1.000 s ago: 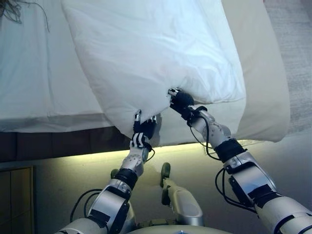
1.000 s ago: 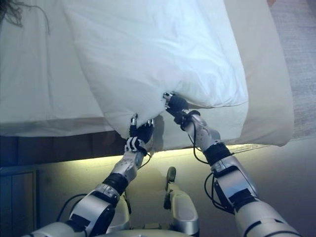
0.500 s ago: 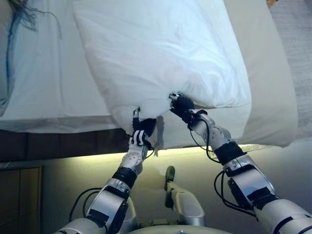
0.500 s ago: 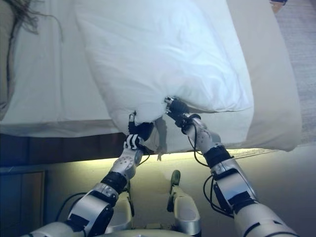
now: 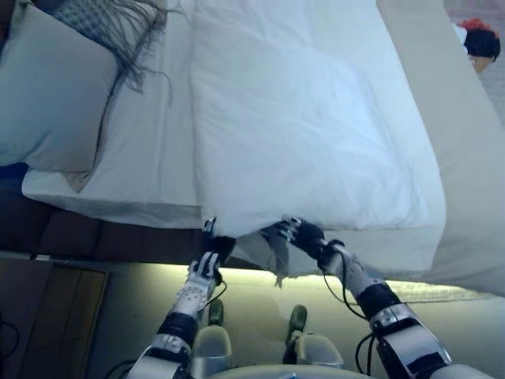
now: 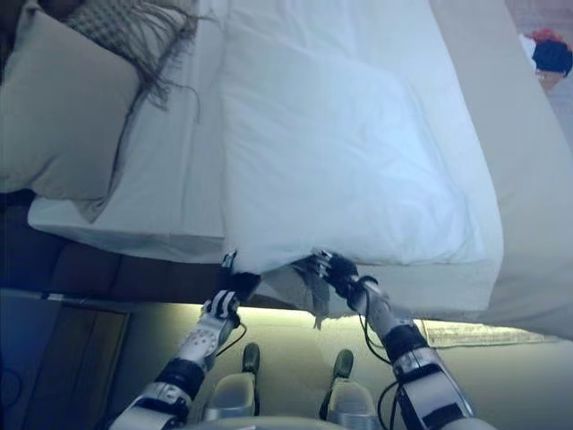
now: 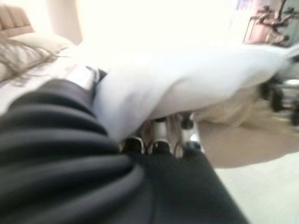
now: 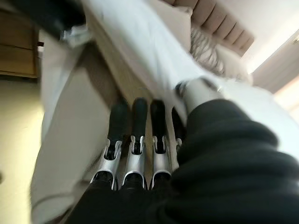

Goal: Make the bed neatly

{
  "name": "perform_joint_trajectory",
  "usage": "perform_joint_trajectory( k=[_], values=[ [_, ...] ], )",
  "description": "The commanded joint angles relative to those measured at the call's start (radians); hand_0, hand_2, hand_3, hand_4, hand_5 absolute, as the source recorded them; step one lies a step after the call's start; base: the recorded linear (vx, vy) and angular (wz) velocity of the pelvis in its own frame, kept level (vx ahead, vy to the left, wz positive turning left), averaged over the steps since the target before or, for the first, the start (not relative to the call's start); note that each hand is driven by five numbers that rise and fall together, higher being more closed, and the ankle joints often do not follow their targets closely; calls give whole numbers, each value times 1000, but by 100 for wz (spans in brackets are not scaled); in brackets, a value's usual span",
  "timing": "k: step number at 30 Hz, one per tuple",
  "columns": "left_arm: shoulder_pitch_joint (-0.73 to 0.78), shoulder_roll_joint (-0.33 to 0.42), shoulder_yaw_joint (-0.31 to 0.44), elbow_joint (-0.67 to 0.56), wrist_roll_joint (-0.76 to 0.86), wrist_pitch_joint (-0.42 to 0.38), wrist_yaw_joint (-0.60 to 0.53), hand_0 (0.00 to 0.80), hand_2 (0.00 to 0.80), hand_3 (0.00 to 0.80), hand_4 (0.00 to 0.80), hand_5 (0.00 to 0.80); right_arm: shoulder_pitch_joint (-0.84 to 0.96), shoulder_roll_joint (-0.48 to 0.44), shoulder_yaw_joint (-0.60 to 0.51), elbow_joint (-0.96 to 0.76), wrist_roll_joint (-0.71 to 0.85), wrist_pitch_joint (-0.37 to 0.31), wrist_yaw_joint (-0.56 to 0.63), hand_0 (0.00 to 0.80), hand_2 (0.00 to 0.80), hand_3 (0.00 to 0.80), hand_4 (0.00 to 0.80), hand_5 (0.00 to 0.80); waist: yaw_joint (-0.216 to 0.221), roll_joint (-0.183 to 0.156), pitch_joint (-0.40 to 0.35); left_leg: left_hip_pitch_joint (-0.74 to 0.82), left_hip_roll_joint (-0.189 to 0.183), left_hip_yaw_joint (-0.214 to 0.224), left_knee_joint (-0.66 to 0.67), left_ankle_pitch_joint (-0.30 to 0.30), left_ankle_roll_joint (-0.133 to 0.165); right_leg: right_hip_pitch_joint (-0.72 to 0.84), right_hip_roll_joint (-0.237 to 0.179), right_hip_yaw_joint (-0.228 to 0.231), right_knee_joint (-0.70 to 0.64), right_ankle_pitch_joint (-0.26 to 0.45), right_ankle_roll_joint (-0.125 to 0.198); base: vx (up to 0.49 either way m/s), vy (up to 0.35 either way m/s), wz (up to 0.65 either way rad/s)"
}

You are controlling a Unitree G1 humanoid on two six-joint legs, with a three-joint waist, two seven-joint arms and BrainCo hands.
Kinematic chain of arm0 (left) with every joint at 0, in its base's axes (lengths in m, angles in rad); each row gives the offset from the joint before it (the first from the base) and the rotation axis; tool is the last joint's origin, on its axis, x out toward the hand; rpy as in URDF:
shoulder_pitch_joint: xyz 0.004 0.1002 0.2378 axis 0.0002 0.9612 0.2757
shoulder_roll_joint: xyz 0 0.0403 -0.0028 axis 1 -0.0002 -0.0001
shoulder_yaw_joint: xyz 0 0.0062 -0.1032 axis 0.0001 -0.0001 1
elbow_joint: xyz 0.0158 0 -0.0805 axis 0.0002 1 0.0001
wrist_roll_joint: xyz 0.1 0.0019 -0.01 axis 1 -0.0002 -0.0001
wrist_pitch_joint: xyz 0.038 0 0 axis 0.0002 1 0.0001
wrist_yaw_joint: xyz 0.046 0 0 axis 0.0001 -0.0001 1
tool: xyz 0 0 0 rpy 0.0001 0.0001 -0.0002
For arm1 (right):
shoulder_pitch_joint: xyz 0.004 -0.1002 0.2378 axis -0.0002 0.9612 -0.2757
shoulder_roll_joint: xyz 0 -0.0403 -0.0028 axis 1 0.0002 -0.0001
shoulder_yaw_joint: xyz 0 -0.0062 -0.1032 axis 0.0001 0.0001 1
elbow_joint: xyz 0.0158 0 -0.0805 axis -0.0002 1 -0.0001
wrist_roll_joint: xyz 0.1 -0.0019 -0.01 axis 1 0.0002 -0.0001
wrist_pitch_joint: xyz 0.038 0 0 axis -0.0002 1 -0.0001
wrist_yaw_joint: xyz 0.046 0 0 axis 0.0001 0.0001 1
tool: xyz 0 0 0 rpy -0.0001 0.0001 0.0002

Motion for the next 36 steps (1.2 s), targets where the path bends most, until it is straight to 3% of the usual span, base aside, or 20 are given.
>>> perform_joint_trajectory(
  k=[1,9,16,24,27,30,36],
  values=[
    [44,88,67,-1,10,12,-141,800,800,800,800,800,30,-15,-92,63,-22,-19,23,0,0,0,0,0,74,-26,-116,-21,-47,-19,-8,24,49,23,-72,0,51,3,30,57,87,14],
    [195,119,234,56,29,65,-252,800,800,800,800,800,115,-13,-160,263,-98,7,112,0,0,0,0,0,140,-13,-160,1,-65,-47,-8,21,61,71,-84,-38,34,5,37,39,94,18],
    [280,162,259,141,195,130,-333,800,800,800,800,800,147,-7,-196,345,-101,11,137,0,0,0,0,0,175,4,-177,3,-78,-63,-8,21,72,86,-96,-69,43,0,44,28,75,14],
    [325,227,365,302,206,164,-212,800,800,800,800,800,132,-26,-226,399,-106,-14,158,0,0,0,0,0,192,14,-186,1,-87,-72,-8,16,73,93,-106,-89,43,-6,48,0,36,3],
    [308,234,439,360,181,153,-167,800,800,800,800,800,122,-27,-244,433,-109,-23,169,0,0,0,0,0,195,11,-192,3,-89,-72,-8,13,74,95,-108,-92,45,-9,48,0,0,0],
    [298,234,478,360,171,143,-182,800,800,800,800,800,118,-24,-262,456,-97,-31,160,0,0,0,0,0,201,7,-192,2,-92,-79,-8,11,77,96,-109,-97,48,-11,45,-17,6,10],
    [290,210,487,350,199,105,-165,800,800,800,800,800,132,-27,-309,496,-106,-27,158,0,0,0,0,0,205,3,-195,3,-96,-91,-8,9,79,97,-107,-102,48,-12,43,-12,3,22]
  ],
)
